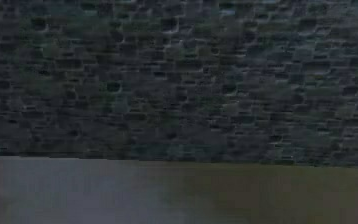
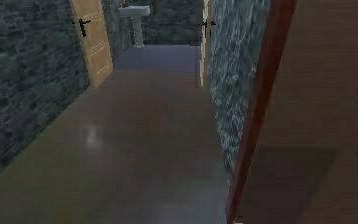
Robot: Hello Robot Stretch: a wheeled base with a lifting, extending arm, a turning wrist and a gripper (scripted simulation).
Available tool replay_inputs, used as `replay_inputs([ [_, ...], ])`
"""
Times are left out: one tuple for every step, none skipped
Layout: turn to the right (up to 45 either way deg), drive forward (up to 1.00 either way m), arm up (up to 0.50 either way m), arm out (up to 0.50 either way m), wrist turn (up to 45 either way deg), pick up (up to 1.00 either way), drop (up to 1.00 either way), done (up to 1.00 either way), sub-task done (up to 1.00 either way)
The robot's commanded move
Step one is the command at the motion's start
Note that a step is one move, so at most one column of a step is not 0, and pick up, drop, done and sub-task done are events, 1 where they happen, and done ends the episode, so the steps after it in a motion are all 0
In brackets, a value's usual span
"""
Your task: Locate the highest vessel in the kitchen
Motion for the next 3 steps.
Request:
replay_inputs([
  [45.0, 0.00, 0.00, 0.00, 0.0, 0.00, 0.00, 0.00, 0.00],
  [24.0, 0.00, 0.00, 0.00, 0.0, 0.00, 0.00, 0.00, 0.00],
  [0.0, 0.55, 0.00, 0.00, 0.0, 0.00, 0.00, 0.00, 0.00],
])
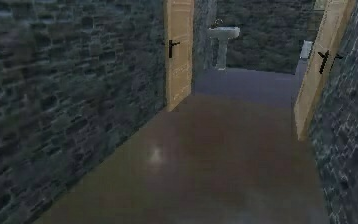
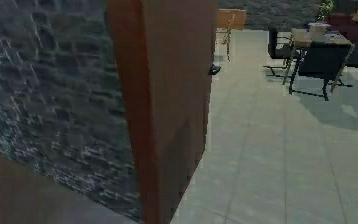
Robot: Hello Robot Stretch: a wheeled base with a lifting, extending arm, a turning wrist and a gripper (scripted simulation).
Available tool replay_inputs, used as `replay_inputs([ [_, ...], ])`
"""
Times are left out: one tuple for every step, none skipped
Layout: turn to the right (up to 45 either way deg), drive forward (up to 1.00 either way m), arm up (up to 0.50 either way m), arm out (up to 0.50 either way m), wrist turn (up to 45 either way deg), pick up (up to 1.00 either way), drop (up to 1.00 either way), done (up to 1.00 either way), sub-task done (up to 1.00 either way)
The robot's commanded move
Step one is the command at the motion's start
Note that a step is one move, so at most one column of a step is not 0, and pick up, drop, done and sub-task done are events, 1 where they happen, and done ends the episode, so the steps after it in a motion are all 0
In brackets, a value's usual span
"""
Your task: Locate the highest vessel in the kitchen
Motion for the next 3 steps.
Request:
replay_inputs([
  [24.0, 0.00, 0.00, 0.00, 0.0, 0.00, 0.00, 0.00, 0.00],
  [0.0, 1.00, 0.00, 0.00, 0.0, 0.00, 0.00, 0.00, 0.00],
  [0.0, 1.00, 0.00, 0.00, 0.0, 0.00, 0.00, 0.00, 0.00],
])
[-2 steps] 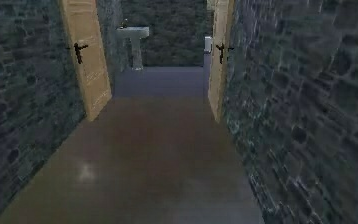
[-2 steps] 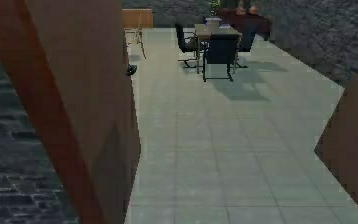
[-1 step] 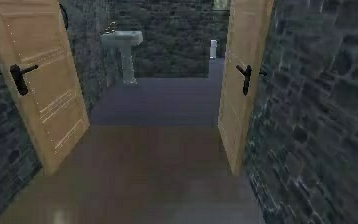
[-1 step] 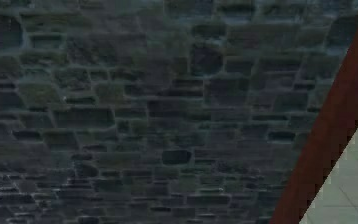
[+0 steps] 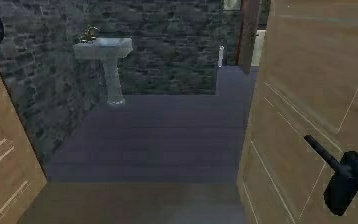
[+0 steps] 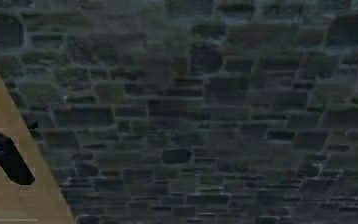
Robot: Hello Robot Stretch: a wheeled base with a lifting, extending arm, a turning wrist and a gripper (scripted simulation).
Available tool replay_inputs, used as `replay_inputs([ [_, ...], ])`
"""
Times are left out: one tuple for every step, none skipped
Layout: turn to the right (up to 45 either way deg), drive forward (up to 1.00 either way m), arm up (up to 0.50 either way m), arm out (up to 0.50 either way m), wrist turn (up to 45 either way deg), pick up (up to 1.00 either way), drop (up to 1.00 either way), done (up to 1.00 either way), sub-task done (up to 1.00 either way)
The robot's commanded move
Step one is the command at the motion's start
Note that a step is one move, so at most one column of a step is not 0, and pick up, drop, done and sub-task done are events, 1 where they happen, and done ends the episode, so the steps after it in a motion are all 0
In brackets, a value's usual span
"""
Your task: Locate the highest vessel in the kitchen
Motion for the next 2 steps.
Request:
replay_inputs([
  [0.0, 1.00, 0.00, 0.00, 0.0, 0.00, 0.00, 0.00, 0.00],
  [0.0, 0.65, 0.00, 0.00, 0.0, 0.00, 0.00, 0.00, 0.00],
])
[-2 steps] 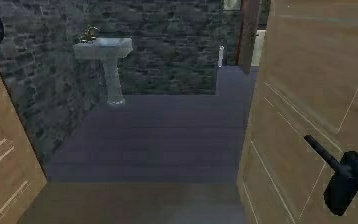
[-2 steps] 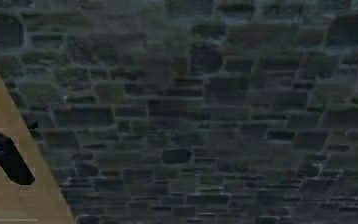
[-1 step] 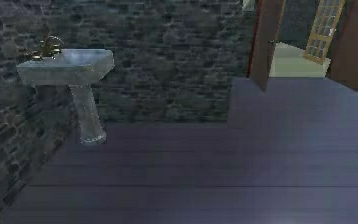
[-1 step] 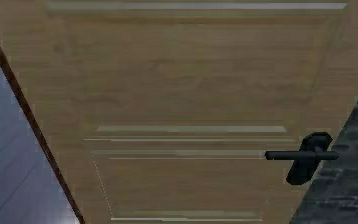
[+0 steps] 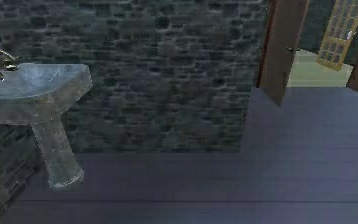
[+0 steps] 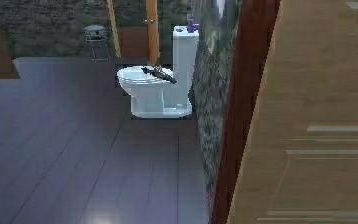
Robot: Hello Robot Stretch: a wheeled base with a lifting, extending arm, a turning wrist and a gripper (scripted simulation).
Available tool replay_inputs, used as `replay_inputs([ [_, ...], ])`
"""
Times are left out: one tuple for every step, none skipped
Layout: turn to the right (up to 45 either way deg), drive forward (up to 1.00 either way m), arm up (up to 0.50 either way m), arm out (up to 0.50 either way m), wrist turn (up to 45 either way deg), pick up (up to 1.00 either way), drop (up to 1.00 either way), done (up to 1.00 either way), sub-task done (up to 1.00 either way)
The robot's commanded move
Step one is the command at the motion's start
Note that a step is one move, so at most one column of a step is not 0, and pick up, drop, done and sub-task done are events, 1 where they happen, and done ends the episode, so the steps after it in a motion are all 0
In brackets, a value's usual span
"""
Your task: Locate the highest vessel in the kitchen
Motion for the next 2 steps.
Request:
replay_inputs([
  [39.0, 0.00, 0.00, 0.00, 0.0, 0.00, 0.00, 0.00, 0.00],
  [0.0, 1.00, 0.00, 0.00, 0.0, 0.00, 0.00, 0.00, 0.00],
])
